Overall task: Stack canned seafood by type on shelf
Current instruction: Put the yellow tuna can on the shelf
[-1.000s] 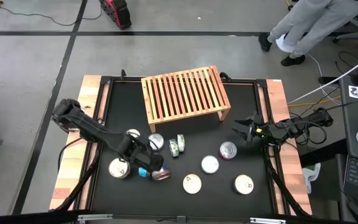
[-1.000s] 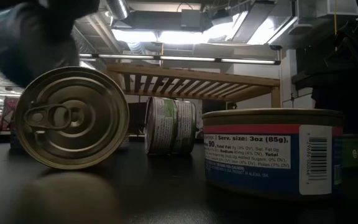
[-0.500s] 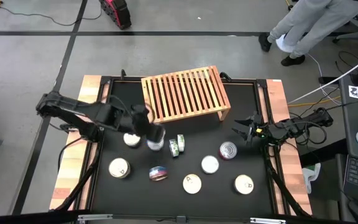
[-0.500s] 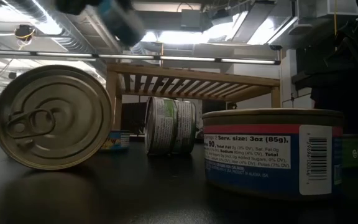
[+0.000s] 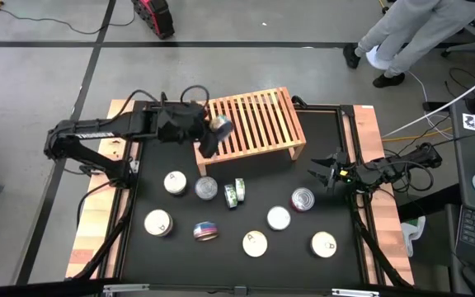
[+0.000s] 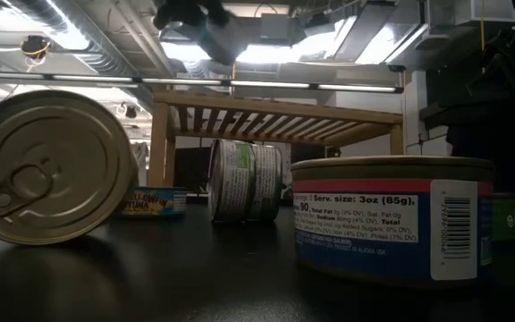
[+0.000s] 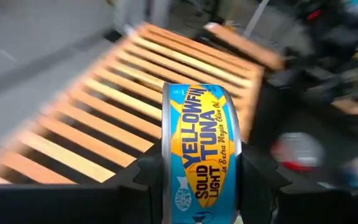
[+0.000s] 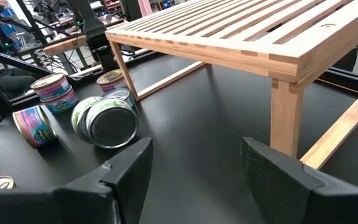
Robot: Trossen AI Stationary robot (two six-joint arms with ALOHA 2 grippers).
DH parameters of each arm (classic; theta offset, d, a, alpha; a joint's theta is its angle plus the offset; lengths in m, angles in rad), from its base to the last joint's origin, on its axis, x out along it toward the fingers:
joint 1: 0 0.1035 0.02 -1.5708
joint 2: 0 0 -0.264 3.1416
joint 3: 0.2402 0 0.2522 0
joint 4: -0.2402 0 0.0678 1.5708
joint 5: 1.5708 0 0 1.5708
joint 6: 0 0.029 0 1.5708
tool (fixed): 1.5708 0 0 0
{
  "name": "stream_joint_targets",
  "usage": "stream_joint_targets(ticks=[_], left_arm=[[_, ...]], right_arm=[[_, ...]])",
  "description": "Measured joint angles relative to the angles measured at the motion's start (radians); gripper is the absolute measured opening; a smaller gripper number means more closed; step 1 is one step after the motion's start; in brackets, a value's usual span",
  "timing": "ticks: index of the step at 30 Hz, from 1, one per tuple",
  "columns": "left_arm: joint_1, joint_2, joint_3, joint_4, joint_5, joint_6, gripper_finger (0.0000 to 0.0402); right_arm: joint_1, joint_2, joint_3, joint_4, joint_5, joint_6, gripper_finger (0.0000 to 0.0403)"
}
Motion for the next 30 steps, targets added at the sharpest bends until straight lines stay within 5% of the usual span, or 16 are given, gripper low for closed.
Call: stream_joint_targets(ticks=[13,30], left_arm=[[0.192,0.079,0.0,-0.018,-0.116,0.673,0.0148],[0.224,0.23,0.0,-0.092,-0.246,1.05,0.0151]], right_arm=[[0.0,0.0,0.0,0.0,0.0,0.0,0.0243],[0.0,0.0,0.0,0.001,0.0,0.0,0.0243]])
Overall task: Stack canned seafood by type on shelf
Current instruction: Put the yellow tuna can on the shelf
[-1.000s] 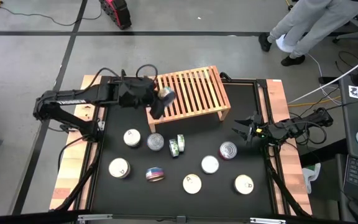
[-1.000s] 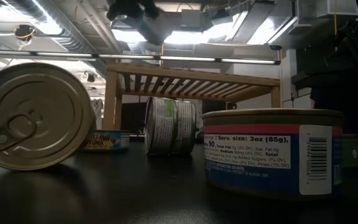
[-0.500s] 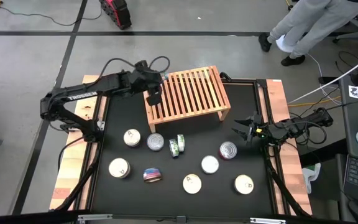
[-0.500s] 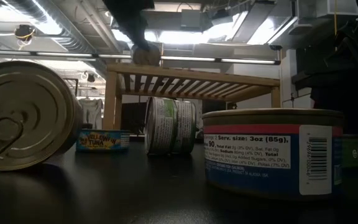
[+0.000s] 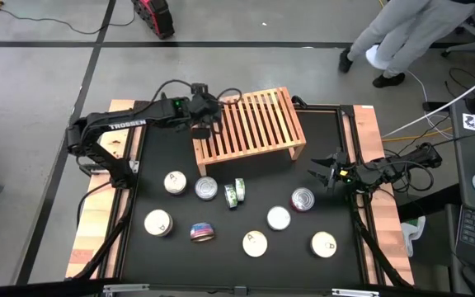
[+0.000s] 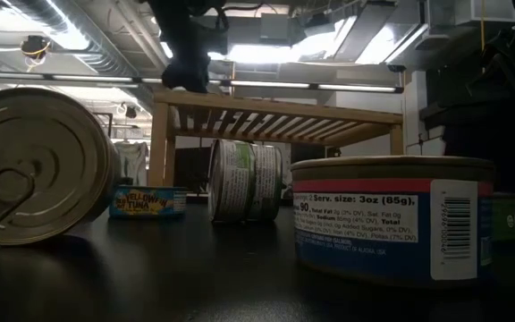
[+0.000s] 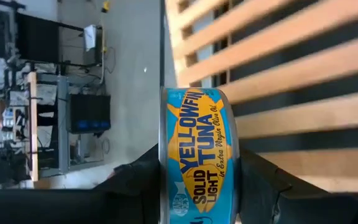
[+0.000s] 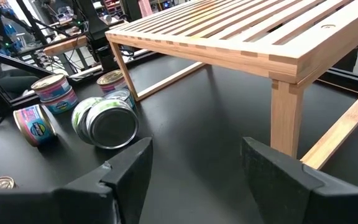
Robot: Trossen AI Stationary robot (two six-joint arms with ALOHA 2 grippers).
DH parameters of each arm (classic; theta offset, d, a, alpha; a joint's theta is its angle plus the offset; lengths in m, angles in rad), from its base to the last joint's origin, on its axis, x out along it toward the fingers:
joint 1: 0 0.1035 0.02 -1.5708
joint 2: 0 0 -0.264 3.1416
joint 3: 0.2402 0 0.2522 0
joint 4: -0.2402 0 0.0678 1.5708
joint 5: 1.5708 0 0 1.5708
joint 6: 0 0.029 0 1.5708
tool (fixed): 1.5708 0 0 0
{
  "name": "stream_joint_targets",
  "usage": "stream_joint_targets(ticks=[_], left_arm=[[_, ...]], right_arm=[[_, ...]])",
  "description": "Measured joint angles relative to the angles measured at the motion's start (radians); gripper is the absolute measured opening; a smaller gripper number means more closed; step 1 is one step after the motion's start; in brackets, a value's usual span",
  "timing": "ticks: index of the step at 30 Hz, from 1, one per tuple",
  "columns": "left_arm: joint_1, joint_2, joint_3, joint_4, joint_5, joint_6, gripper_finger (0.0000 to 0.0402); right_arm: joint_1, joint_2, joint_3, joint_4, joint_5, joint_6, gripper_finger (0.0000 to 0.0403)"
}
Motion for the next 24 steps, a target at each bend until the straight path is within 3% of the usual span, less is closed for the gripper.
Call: stream_joint_targets(ticks=[8,24], left_arm=[[-0.001,0.012,0.002,-0.058,-0.008,0.005,0.0154],[-0.032,0.022,0.001,-0.059,0.004,-0.062,0.0244]], right_arm=[[0.0,0.0,0.0,0.003,0.009,0.0,0.0243],[0.0,0.0,0.0,0.002,0.011,0.0,0.0243]])
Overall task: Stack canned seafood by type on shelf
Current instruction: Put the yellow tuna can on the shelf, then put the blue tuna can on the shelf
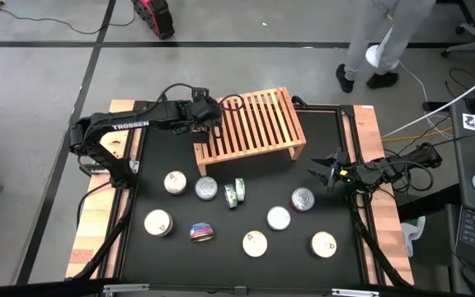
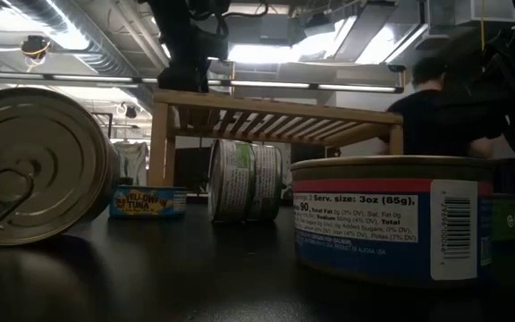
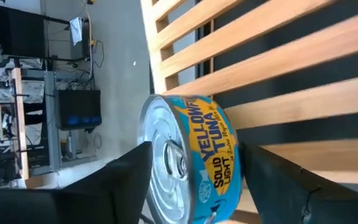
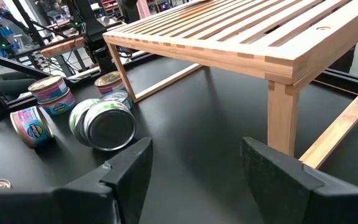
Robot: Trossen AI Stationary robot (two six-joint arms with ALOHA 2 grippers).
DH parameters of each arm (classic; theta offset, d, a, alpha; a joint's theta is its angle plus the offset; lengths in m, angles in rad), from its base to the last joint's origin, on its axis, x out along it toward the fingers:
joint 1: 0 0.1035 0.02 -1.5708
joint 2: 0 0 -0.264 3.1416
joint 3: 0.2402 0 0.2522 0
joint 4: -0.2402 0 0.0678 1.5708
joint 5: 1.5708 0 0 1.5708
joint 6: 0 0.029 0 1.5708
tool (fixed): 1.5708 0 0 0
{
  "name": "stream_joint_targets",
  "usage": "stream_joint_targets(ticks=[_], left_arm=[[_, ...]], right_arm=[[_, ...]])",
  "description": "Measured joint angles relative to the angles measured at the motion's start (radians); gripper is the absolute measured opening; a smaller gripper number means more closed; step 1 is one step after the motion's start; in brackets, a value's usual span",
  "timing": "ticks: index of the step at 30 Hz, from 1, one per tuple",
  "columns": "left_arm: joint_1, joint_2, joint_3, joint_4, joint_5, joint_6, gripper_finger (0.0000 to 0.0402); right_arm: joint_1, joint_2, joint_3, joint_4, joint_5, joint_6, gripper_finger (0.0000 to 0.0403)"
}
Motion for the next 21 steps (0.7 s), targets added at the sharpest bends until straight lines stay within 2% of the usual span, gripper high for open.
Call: stream_joint_targets(ticks=[13,21], left_arm=[[-0.089,-0.004,-0.001,0.0,-0.007,-0.025,0.0246],[-0.183,-0.046,-0.001,0.0,-0.008,-0.224,0.0246]], right_arm=[[0.0,0.0,0.0,0.0,0.0,0.0,0.0243],[0.0,0.0,0.0,-0.002,0.0,0.0,0.0243]])
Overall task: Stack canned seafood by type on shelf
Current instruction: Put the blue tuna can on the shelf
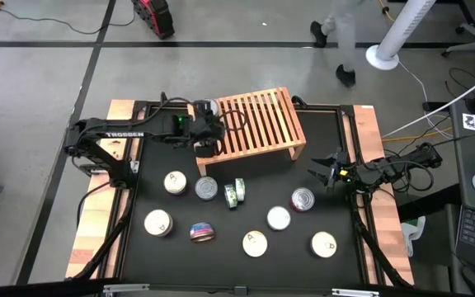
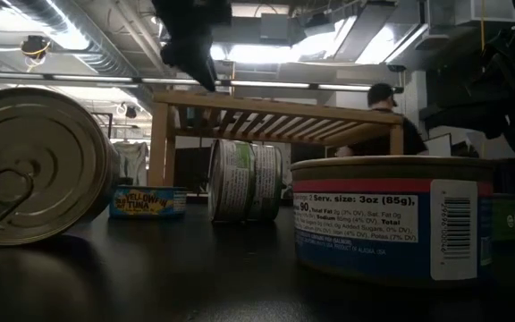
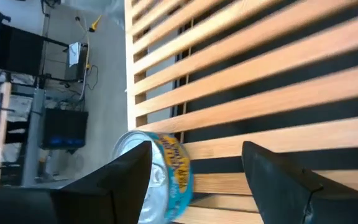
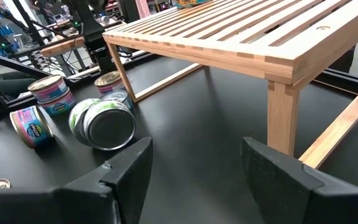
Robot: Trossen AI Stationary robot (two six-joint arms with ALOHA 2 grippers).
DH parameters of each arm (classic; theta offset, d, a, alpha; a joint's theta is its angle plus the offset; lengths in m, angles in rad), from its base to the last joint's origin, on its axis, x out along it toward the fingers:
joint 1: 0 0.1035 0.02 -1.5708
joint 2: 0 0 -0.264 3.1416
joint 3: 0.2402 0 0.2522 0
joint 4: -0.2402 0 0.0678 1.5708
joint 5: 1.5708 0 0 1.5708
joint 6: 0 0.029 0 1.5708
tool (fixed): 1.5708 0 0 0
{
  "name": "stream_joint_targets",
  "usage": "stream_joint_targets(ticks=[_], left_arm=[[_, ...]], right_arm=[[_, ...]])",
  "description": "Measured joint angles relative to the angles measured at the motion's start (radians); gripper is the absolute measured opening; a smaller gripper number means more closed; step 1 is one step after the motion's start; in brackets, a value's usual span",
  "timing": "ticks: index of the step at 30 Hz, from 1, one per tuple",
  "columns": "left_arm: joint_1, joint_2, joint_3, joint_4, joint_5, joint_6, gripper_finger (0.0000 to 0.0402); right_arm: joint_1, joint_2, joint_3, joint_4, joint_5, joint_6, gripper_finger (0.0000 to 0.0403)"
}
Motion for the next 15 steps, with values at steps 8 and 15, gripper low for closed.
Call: stream_joint_targets(ticks=[8,15], left_arm=[[-0.141,-0.034,0.0,-0.004,0.001,-0.369,0.0246],[-0.282,-0.035,0.0,-0.002,0.034,-0.654,0.0246]], right_arm=[[0.0,0.0,0.0,-0.002,0.0,0.0,0.0243],[0.0,0.0,0.0,0.002,-0.001,0.0,0.0243]])
